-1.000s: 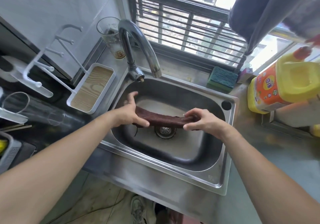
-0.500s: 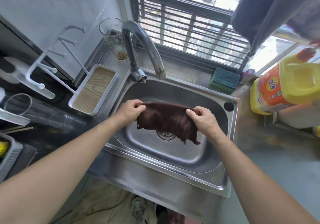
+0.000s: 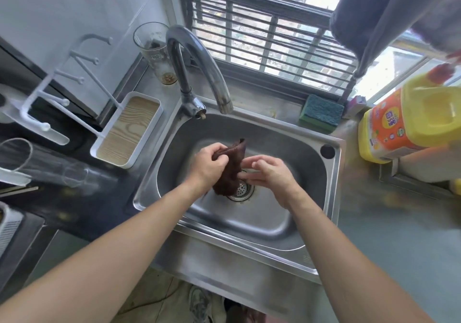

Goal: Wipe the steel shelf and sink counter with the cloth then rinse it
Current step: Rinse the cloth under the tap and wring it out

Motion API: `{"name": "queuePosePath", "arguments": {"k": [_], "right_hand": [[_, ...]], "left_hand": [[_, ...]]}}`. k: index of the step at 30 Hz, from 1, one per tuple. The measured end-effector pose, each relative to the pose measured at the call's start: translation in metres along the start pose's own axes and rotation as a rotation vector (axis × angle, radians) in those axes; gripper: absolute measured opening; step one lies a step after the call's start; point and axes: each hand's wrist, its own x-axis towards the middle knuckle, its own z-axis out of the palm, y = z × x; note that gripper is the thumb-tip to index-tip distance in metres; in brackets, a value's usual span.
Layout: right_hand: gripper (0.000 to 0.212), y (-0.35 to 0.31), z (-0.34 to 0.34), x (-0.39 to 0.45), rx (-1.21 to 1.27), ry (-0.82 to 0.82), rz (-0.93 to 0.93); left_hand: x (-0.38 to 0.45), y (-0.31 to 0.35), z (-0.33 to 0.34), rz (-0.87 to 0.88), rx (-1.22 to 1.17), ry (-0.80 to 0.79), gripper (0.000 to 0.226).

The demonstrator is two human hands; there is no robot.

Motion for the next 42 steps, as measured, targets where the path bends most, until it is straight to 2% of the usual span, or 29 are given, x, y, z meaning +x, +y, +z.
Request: {"name": "queuePosePath", "arguments": {"k": [1, 2, 4, 6, 8, 11, 12, 15, 17, 20, 22, 25, 28, 30, 34, 39, 42], "right_hand": [[0.022, 0.004, -0.004, 0.002, -0.096, 0.098, -0.018], [0.033, 0.008, -0.009, 0.003, -0.157, 0.132, -0.008], [0.058, 0.017, -0.02, 0.005, -0.125, -0.043, 0.041], [0.053, 0.021, -0.027, 0.003, -0.059, -0.272, 0.087], [0.05, 0.022, -0.03, -0.001, 0.012, -0.273, 0.061], [0.055, 0.021, -0.035, -0.004, 0.192, -0.046, 0.01], [0.054, 0.019, -0.037, -0.006, 0.224, -0.016, 0.015], [0.062, 0.016, -0.048, -0.012, 0.282, -0.016, 0.08], [0.064, 0.013, -0.06, -0.019, 0.255, -0.043, 0.143], [0.042, 0.01, -0.079, -0.027, 0.22, -0.118, 0.163], [0.037, 0.008, -0.09, -0.031, 0.292, 0.001, 0.099], [0.034, 0.004, -0.11, -0.038, 0.537, 0.16, -0.078], [0.035, 0.009, -0.132, -0.049, 0.648, 0.236, -0.091], [0.036, 0.018, -0.145, -0.058, 0.514, 0.367, -0.075], [0.032, 0.04, -0.182, -0.081, 0.22, 0.717, -0.245], [0.022, 0.058, -0.227, -0.107, 0.049, 0.987, -0.218], [0.027, 0.063, -0.249, -0.12, -0.088, 1.091, -0.191]], "left_hand": [[0.001, 0.003, -0.001, -0.019, -0.137, -0.037, 0.023], [0.002, 0.006, -0.003, -0.048, -0.274, -0.094, 0.025], [0.005, 0.01, -0.01, -0.153, -0.519, -0.226, 0.035], [0.008, 0.01, -0.013, -0.246, -0.715, -0.322, 0.037], [0.011, 0.007, -0.01, -0.301, -0.838, -0.332, 0.038], [0.011, 0.0, -0.002, -0.402, -0.858, -0.31, 0.034], [0.01, -0.002, 0.0, -0.439, -0.865, -0.329, 0.033], [0.005, -0.002, 0.007, -0.498, -0.843, -0.392, 0.025], [0.004, 0.001, 0.016, -0.44, -0.841, -0.357, 0.016], [0.003, 0.012, 0.03, -0.338, -0.922, -0.272, 0.012], [0.002, 0.021, 0.04, -0.3, -0.915, -0.283, 0.012], [-0.003, 0.035, 0.058, -0.255, -0.841, -0.371, 0.013], [-0.012, 0.052, 0.088, -0.258, -0.778, -0.421, 0.011], [-0.019, 0.062, 0.113, -0.255, -0.726, -0.366, 0.015], [-0.038, 0.074, 0.158, -0.126, -0.615, -0.29, 0.022], [-0.063, 0.092, 0.205, 0.025, -0.534, -0.401, 0.026], [-0.068, 0.097, 0.229, 0.017, -0.396, -0.454, 0.021]]}}
